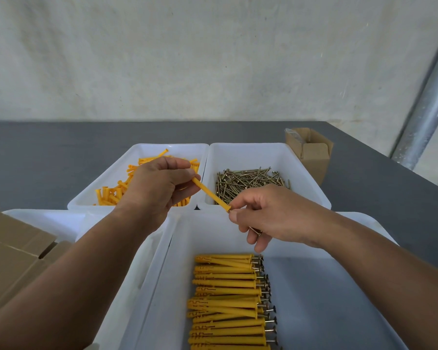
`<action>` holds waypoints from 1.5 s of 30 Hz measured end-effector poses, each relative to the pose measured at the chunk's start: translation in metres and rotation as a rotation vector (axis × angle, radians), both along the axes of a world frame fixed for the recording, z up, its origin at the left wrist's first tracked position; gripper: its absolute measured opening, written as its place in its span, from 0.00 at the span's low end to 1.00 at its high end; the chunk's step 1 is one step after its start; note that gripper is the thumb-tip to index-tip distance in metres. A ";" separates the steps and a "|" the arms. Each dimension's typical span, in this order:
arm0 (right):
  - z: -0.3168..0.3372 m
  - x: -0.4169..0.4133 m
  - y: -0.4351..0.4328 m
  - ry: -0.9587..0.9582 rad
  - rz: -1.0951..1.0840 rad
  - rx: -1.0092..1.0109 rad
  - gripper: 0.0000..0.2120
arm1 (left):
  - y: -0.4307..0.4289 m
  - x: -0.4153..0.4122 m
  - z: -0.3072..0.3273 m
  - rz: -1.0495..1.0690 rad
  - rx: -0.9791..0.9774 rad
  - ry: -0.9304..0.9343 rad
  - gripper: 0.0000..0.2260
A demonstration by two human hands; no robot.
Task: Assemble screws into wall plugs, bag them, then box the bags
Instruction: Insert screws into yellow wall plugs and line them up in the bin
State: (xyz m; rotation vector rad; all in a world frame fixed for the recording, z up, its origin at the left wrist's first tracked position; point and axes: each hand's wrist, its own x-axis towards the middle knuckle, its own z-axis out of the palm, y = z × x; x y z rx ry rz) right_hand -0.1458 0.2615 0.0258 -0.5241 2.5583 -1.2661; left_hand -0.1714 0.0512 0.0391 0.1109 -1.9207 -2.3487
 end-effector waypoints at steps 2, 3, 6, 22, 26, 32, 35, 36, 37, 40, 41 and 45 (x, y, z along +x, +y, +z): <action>0.001 0.000 0.000 -0.001 -0.006 -0.011 0.06 | 0.001 0.001 0.000 -0.017 -0.003 -0.001 0.04; 0.001 0.001 0.000 -0.001 -0.009 -0.014 0.06 | 0.001 0.001 0.000 -0.026 -0.005 -0.002 0.04; 0.002 0.001 -0.001 0.000 -0.015 -0.012 0.06 | 0.002 0.002 -0.001 -0.055 -0.017 0.000 0.04; 0.009 0.008 -0.003 -0.023 -0.016 0.049 0.05 | 0.009 0.011 -0.001 -0.269 -0.222 -0.004 0.06; 0.018 0.017 -0.005 -0.088 0.079 0.245 0.06 | 0.005 0.007 -0.003 -0.127 -0.302 0.009 0.05; 0.025 0.037 -0.024 -0.036 0.243 0.691 0.09 | -0.004 -0.003 -0.010 0.026 -0.414 0.005 0.04; 0.023 0.041 -0.028 -0.049 0.270 0.751 0.09 | -0.009 -0.006 -0.014 0.127 -0.580 0.048 0.04; 0.021 0.041 -0.029 -0.048 0.275 0.762 0.09 | -0.011 -0.007 -0.016 0.166 -0.649 0.069 0.04; 0.020 0.041 -0.029 -0.043 0.280 0.773 0.09 | -0.012 -0.007 -0.017 0.202 -0.718 0.094 0.05; 0.016 0.042 -0.031 -0.012 0.314 0.810 0.09 | -0.015 -0.009 -0.021 0.277 -0.929 0.142 0.05; 0.015 0.042 -0.032 0.000 0.329 0.820 0.08 | -0.016 -0.010 -0.023 0.293 -1.006 0.146 0.04; 0.007 0.043 -0.034 0.035 0.391 0.873 0.10 | -0.023 -0.015 -0.032 0.319 -1.224 0.163 0.03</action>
